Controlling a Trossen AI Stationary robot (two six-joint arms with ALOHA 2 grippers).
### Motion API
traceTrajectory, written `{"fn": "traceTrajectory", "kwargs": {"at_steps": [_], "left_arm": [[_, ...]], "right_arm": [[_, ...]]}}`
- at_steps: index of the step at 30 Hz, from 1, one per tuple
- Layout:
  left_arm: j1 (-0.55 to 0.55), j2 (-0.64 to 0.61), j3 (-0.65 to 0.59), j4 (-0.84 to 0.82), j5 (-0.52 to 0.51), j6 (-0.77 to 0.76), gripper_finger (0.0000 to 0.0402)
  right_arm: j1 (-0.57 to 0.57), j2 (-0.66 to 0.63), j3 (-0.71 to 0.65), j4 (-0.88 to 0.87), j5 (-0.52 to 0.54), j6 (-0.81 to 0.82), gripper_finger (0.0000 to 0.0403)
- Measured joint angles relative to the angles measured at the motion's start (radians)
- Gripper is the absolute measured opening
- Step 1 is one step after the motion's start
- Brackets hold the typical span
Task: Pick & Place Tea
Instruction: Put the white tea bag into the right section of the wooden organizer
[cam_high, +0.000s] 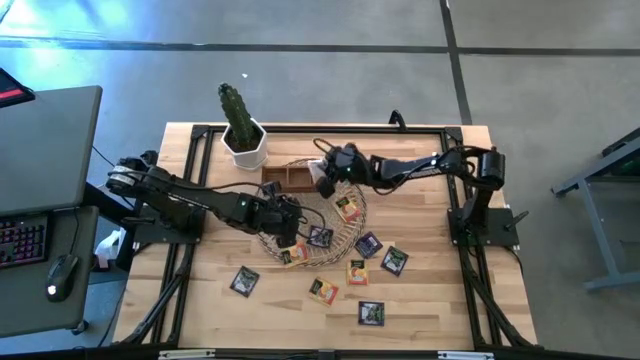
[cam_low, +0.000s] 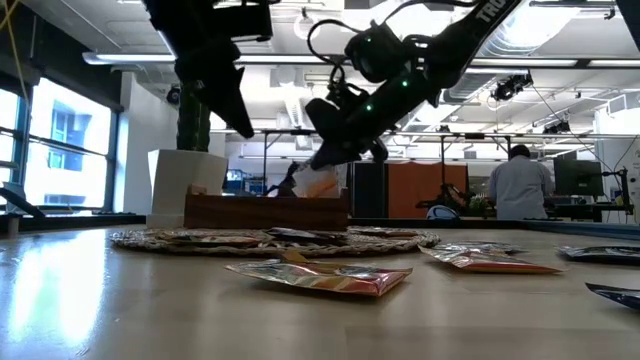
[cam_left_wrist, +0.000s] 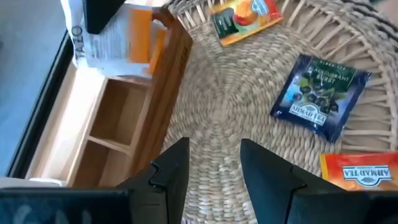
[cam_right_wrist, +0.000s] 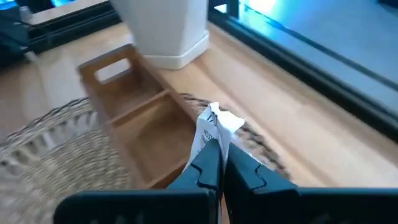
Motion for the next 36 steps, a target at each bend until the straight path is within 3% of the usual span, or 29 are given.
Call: {"fn": "traceTrajectory", "kwargs": {"at_steps": [10, 16, 27, 36], "left_arm": [[0.0, -0.002, 0.0, 0.002, -0.004, 0.0, 0.014], [0.0, -0.002, 0.0, 0.002, -0.004, 0.0, 0.014], [0.0, -0.002, 0.0, 0.003, 0.018, 0.0, 0.014], [0.0, -0.002, 0.0, -0.008, 0.027, 0.0, 0.014]], "right_arm": [[0.006, 0.004, 0.0, 0.008, -0.027, -0.089, 0.0002], [0.022, 0.048, 0.0, 0.017, 0.038, -0.154, 0.0022], [0.026, 0.028, 0.0, 0.011, 0.064, -0.183, 0.0085], [0.062, -0.02, 0.0, -0.062, 0.136, -0.231, 0.0083]]}}
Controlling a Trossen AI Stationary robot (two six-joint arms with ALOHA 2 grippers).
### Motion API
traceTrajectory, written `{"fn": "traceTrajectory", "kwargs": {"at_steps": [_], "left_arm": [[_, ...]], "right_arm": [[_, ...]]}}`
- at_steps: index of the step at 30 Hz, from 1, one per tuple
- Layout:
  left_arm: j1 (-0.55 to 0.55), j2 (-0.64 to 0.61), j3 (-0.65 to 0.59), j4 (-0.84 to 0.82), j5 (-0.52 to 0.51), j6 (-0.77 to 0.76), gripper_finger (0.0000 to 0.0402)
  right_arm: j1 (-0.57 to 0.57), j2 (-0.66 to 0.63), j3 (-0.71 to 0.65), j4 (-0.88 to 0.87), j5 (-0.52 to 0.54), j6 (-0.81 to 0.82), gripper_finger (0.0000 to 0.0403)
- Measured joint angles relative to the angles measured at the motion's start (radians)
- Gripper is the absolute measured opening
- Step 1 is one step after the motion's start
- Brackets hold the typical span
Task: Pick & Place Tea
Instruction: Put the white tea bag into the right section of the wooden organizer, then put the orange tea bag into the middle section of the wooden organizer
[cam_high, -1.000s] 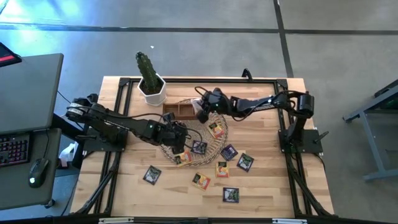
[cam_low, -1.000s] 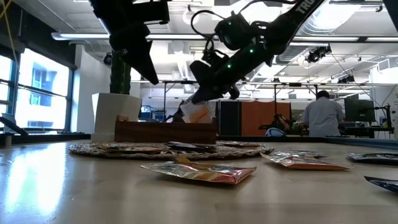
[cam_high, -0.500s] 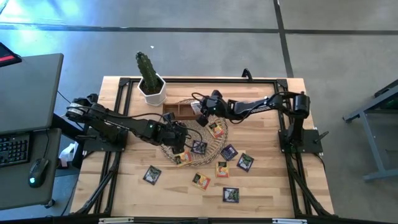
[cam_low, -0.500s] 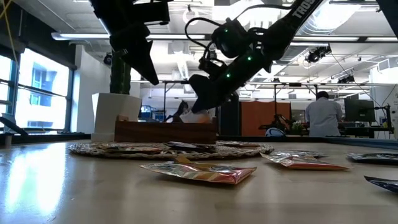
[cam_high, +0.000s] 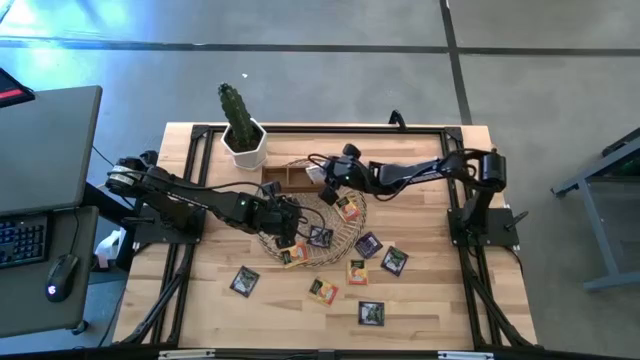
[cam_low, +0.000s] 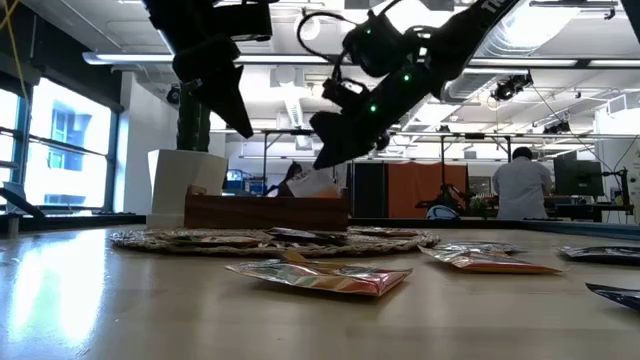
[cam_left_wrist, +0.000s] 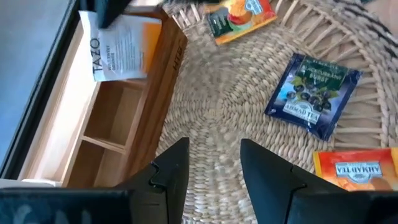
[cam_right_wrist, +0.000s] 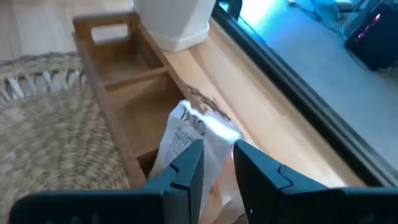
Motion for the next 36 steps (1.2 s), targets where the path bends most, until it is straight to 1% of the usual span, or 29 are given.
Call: {"fn": "traceTrajectory", "kwargs": {"at_steps": [3, 5, 7, 9, 13, 17, 24, 32, 36], "left_arm": [[0.0, 0.0, 0.0, -0.011, 0.0, 0.0, 0.014], [0.0, 0.0, 0.0, -0.012, 0.0, 0.0, 0.014], [0.0, 0.0, 0.0, -0.011, 0.0, 0.0, 0.014], [0.0, 0.0, 0.0, -0.011, 0.001, 0.0, 0.014], [0.0, 0.0, 0.0, -0.011, 0.003, 0.0, 0.014], [0.0, 0.0, 0.0, -0.011, 0.004, 0.0, 0.014], [0.0, 0.0, 0.0, -0.01, 0.007, 0.0, 0.014], [0.0, 0.0, 0.0, -0.011, 0.007, -0.001, 0.014], [0.0, 0.0, 0.0, -0.011, 0.007, -0.001, 0.014]], "right_arm": [[0.018, -0.035, 0.0, -0.002, -0.016, -0.017, 0.0066], [0.027, -0.05, 0.0, -0.009, -0.021, -0.018, 0.0045], [0.033, -0.052, 0.0, -0.022, -0.022, -0.015, 0.0018], [0.036, -0.042, 0.0, -0.048, -0.028, 0.004, 0.0006], [0.036, -0.007, 0.0, -0.081, -0.065, 0.041, 0.0005], [0.036, 0.022, 0.0, -0.105, -0.022, 0.042, 0.0005], [0.021, 0.022, 0.0, -0.163, 0.013, 0.058, 0.0002], [0.015, 0.022, 0.0, -0.167, -0.084, 0.068, 0.0001], [0.016, 0.02, 0.0, -0.169, -0.087, 0.067, 0.0001]]}}
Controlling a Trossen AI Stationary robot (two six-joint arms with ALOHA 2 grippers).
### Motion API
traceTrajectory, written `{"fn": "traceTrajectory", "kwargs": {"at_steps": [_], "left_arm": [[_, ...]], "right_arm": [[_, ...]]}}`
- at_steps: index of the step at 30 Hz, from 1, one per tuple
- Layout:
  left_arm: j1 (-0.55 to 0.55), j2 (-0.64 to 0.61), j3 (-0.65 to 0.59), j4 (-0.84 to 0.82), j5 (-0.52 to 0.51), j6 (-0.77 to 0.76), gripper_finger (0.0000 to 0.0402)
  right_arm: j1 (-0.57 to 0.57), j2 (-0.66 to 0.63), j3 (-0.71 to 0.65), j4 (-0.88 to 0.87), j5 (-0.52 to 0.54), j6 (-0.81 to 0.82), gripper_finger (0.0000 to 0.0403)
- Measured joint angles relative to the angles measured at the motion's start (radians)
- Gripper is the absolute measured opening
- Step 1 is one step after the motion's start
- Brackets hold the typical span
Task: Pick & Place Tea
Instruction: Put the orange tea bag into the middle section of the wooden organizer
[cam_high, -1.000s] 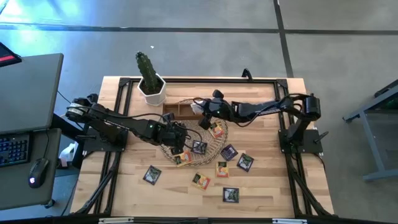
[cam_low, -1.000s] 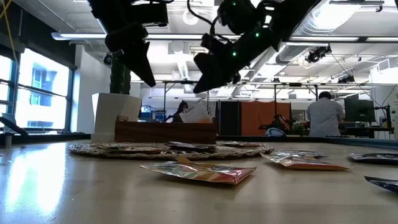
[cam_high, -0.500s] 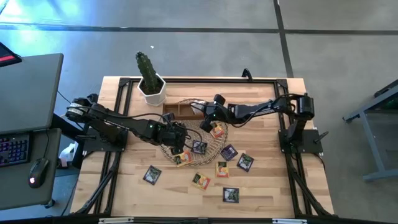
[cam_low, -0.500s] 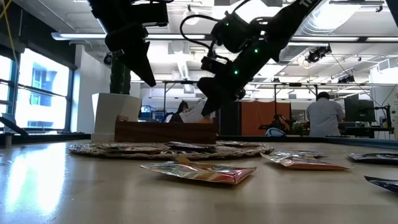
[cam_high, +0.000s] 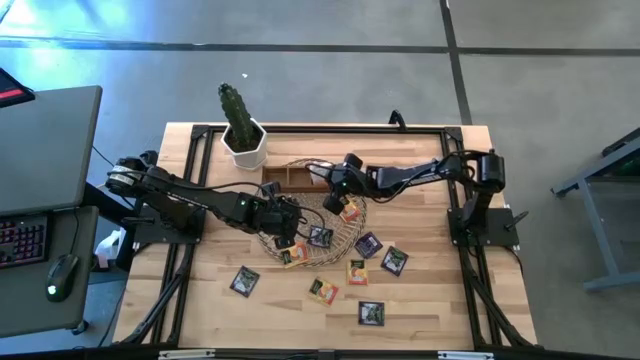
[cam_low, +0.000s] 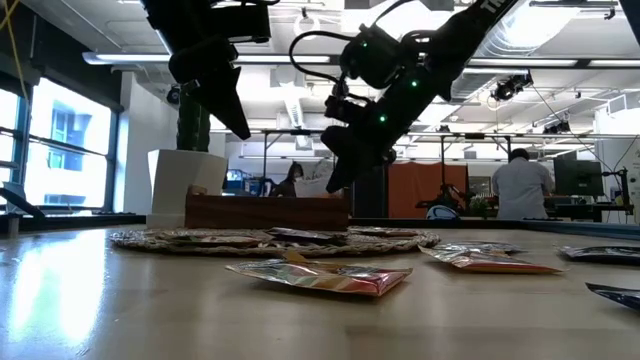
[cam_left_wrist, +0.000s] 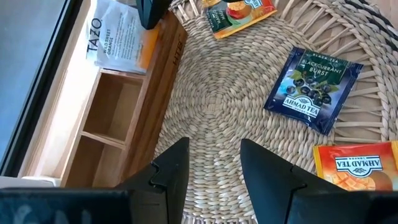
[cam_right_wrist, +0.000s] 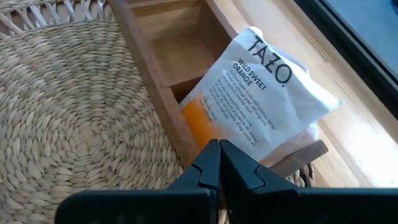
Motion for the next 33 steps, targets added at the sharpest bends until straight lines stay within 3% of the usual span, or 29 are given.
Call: {"fn": "traceTrajectory", "kwargs": {"at_steps": [9, 17, 21, 27, 33], "left_arm": [[0.0, -0.01, 0.0, -0.065, 0.045, -0.025, 0.014], [0.0, -0.165, -0.001, -0.217, 0.052, -0.124, 0.014], [0.0, -0.305, -0.009, -0.234, 0.052, -0.14, 0.014], [0.0, -0.453, -0.095, -0.137, 0.064, -0.142, 0.014], [0.0, -0.477, -0.162, -0.098, 0.127, -0.148, 0.014]], "right_arm": [[0.069, -0.147, 0.018, -0.002, -0.007, -0.082, 0.0], [0.237, -0.285, 0.019, -0.142, -0.011, -0.122, 0.0009], [0.289, -0.282, 0.018, -0.261, -0.005, -0.051, 0.0041], [0.322, -0.241, -0.029, -0.306, -0.008, -0.024, 0.0104], [0.227, -0.217, -0.073, -0.298, -0.001, -0.058, 0.0153]]}}
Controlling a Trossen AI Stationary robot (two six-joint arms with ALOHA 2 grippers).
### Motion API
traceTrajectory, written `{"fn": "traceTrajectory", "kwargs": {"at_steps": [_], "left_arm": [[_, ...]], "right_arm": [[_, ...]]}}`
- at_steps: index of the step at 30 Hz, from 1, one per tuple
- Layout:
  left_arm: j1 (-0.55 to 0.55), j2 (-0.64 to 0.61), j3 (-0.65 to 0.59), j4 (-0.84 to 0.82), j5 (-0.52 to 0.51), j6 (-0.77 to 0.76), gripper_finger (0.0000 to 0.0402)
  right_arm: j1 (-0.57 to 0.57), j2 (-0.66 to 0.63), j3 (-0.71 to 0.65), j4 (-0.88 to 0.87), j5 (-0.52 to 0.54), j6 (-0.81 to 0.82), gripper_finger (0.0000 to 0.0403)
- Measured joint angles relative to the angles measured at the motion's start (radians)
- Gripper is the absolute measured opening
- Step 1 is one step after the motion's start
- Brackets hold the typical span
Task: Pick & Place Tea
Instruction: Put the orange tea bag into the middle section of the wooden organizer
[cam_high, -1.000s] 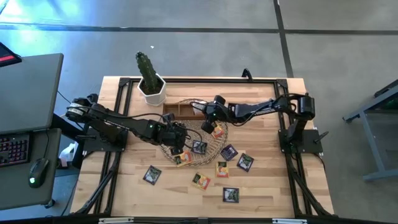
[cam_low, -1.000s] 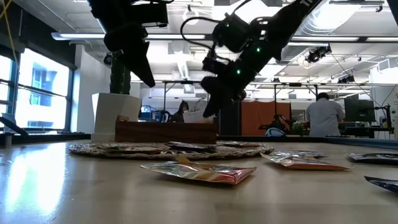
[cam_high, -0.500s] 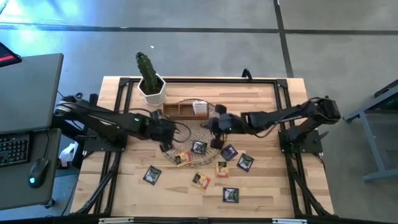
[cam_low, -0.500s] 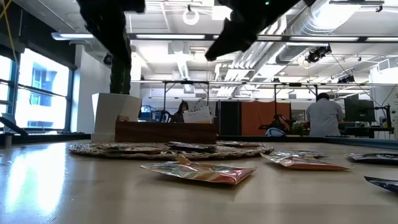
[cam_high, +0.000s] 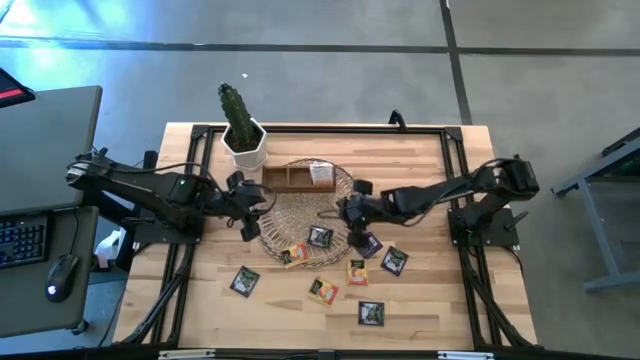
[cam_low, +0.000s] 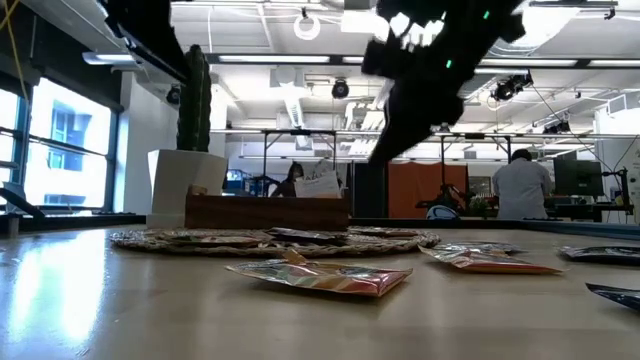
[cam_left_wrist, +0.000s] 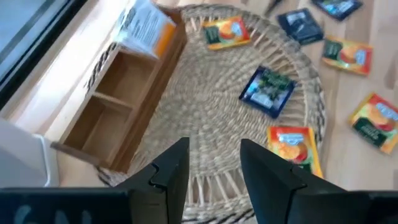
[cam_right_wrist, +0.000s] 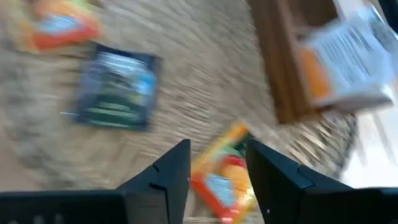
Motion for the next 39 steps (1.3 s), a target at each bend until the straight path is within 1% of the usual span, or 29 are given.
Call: {"fn": "traceTrajectory", "kwargs": {"at_steps": [2, 5, 8, 12, 14, 15, 21, 24, 26, 29, 34, 35, 39], "left_arm": [[0.0, 0.0, -0.011, 0.012, -0.001, -0.004, 0.014], [0.0, 0.0, -0.034, 0.023, -0.008, 0.0, 0.014], [0.0, 0.0, -0.053, 0.027, -0.013, 0.0, 0.014], [0.0, 0.0, -0.074, 0.025, -0.015, -0.002, 0.014], [0.0, 0.0, -0.082, 0.018, -0.015, -0.006, 0.014], [0.0, 0.0, -0.086, 0.019, -0.014, -0.007, 0.014], [0.0, 0.0, -0.094, 0.025, -0.011, -0.03, 0.014], [0.0, 0.0, -0.094, 0.024, -0.011, -0.05, 0.014], [0.0, 0.0, -0.094, 0.023, -0.011, -0.061, 0.014], [0.0, 0.0, -0.094, 0.023, -0.011, -0.064, 0.014], [0.0, 0.0, -0.094, 0.023, -0.009, -0.064, 0.014], [0.0, 0.0, -0.094, 0.023, -0.009, -0.064, 0.014], [0.0, 0.0, -0.094, 0.022, -0.013, -0.075, 0.014]], "right_arm": [[-0.063, 0.004, -0.007, 0.001, -0.013, -0.002, 0.0161], [-0.168, 0.019, -0.011, 0.006, -0.089, -0.002, 0.0165], [-0.253, 0.052, -0.013, 0.03, -0.164, -0.002, 0.016], [-0.313, 0.103, -0.012, 0.078, -0.311, -0.003, 0.0147], [-0.325, 0.137, -0.013, 0.086, -0.359, -0.007, 0.0142], [-0.327, 0.15, -0.013, 0.087, -0.368, -0.01, 0.014], [-0.328, 0.211, -0.011, 0.086, -0.361, -0.031, 0.014], [-0.328, 0.218, -0.01, 0.081, -0.323, -0.044, 0.0138], [-0.323, 0.222, -0.009, 0.078, -0.297, -0.053, 0.013], [-0.317, 0.226, -0.009, 0.076, -0.272, -0.055, 0.01], [-0.316, 0.235, -0.009, 0.068, -0.272, -0.056, 0.0015], [-0.316, 0.235, -0.009, 0.065, -0.272, -0.056, 0.0008], [-0.316, 0.227, -0.008, 0.054, -0.288, -0.056, 0.002]]}}
